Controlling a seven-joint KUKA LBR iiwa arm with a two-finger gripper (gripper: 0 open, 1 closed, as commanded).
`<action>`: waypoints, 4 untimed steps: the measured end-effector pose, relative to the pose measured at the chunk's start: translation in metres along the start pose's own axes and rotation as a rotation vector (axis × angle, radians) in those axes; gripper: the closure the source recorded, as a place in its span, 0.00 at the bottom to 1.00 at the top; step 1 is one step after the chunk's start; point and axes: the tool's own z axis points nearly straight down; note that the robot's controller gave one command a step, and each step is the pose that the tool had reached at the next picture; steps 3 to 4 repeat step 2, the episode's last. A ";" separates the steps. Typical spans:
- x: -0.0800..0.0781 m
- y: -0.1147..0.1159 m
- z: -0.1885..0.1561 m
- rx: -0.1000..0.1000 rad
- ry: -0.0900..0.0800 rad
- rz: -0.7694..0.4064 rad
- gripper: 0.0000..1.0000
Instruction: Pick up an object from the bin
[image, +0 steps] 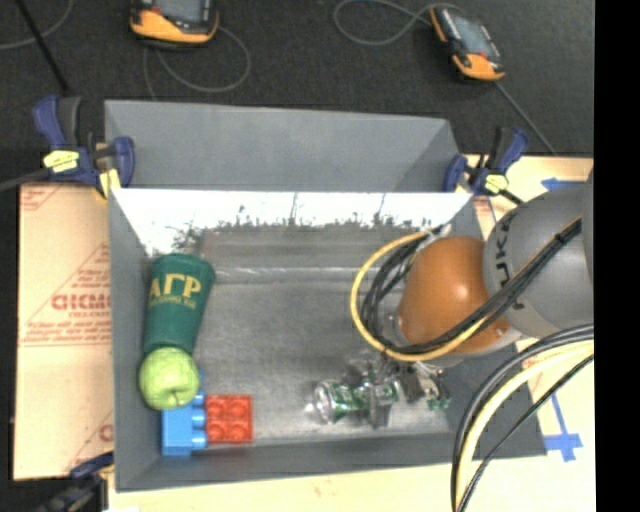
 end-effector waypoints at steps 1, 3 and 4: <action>0.000 0.000 0.000 0.000 0.000 -0.001 1.00; 0.001 -0.016 -0.172 0.002 -0.010 -0.004 1.00; 0.001 -0.016 -0.172 0.002 -0.010 -0.004 1.00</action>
Offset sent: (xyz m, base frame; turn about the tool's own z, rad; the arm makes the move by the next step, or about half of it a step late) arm -0.0004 -0.0143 0.1695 -0.0087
